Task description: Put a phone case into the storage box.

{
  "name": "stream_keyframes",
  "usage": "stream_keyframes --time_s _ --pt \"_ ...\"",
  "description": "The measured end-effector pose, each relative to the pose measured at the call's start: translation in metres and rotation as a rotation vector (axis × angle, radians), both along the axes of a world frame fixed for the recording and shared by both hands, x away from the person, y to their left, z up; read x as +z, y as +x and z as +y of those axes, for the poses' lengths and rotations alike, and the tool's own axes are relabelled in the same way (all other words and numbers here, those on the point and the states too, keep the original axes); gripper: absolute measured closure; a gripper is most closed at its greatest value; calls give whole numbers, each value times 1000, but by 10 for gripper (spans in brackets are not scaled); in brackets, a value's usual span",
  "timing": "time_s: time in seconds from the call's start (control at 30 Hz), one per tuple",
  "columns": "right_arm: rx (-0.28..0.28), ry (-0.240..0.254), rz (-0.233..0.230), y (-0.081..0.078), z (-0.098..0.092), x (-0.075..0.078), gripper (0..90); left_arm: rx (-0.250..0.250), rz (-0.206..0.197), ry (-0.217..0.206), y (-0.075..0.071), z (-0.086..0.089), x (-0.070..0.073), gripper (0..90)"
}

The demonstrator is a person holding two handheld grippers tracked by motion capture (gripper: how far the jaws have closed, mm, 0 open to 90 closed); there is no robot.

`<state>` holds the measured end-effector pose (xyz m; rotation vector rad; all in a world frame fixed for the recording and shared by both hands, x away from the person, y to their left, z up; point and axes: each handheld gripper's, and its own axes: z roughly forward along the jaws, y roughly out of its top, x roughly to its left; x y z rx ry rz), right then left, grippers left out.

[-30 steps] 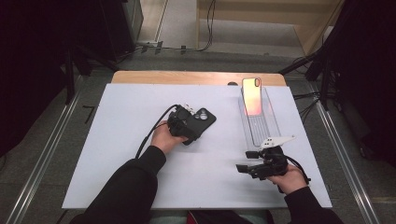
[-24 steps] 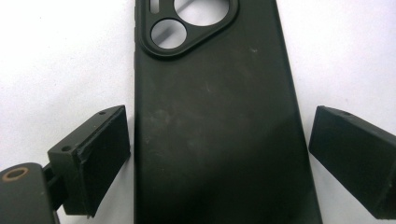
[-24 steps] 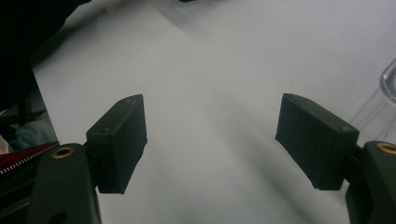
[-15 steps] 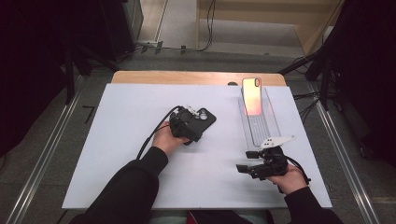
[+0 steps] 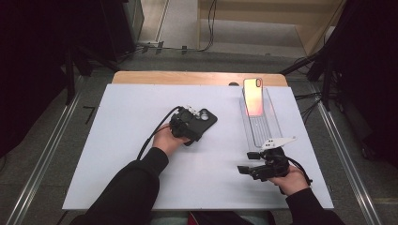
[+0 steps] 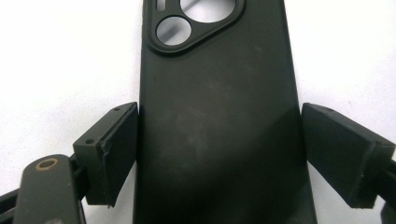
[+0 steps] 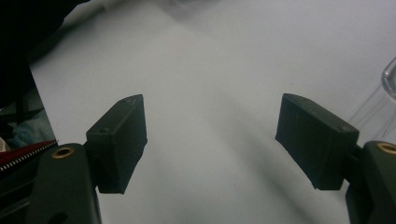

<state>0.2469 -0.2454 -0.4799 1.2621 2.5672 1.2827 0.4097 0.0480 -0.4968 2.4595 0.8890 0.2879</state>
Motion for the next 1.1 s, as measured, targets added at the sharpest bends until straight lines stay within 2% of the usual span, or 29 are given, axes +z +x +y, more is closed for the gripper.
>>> stream_keyframes --time_s 0.43,0.6,0.63,0.83,0.9,1.1 --pt "-2 1 3 1 -1 0 227 -3 27 -26 2 4 5 162" --pt "1 2 -6 1 0 0 227 -18 23 -57 0 5 17 162" --pt "1 2 -11 0 0 0 227 -24 15 -49 -1 5 20 161" --pt "-3 -6 6 1 1 -1 215 -16 14 -113 -5 10 39 161" --pt "-8 -14 10 1 1 -3 212 -17 26 -135 -6 13 44 161" --pt "-21 14 -36 -1 2 1 210 -25 40 -165 -12 19 55 161"
